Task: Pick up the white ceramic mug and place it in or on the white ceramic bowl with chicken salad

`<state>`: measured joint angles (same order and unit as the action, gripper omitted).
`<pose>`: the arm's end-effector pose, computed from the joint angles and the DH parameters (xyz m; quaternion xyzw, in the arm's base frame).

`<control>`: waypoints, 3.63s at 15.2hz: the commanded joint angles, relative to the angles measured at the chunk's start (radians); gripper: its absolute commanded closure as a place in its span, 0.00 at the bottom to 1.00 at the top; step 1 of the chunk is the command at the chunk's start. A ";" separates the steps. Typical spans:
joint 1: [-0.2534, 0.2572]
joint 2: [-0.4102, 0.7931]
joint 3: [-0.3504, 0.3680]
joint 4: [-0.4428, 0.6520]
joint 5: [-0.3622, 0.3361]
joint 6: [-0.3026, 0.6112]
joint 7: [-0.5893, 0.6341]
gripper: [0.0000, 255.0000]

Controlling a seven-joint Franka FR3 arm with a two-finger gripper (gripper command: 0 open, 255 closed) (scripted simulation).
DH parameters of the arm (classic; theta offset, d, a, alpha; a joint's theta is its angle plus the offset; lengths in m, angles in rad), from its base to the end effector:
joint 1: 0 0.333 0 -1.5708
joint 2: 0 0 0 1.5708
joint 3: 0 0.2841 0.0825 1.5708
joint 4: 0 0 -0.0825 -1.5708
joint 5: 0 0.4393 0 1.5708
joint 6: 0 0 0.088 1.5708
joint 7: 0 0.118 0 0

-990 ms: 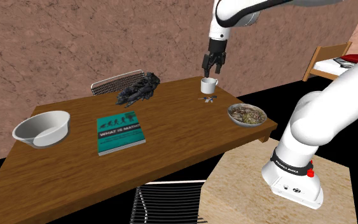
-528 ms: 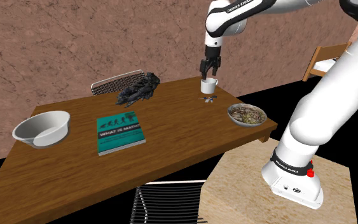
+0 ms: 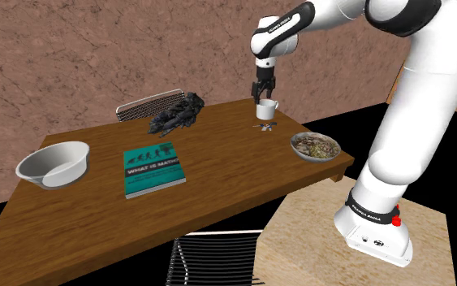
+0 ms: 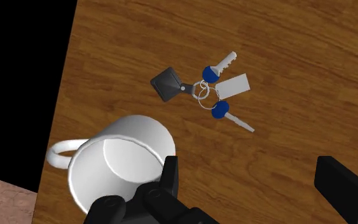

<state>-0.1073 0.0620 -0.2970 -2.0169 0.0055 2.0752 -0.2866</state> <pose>0.5625 -0.2396 0.3531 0.9982 -0.0599 -0.0027 0.0061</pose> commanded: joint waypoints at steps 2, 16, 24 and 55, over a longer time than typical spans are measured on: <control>-0.025 0.120 -0.015 0.102 0.020 0.010 -0.049 0.00; -0.063 0.282 -0.016 0.168 0.056 0.097 -0.099 0.00; -0.063 0.282 -0.016 0.168 0.056 0.097 -0.099 1.00; -0.054 0.178 -0.030 0.358 0.019 -0.192 -0.085 1.00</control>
<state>-0.1607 0.2417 -0.3266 -1.6692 0.0249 1.8950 -0.3711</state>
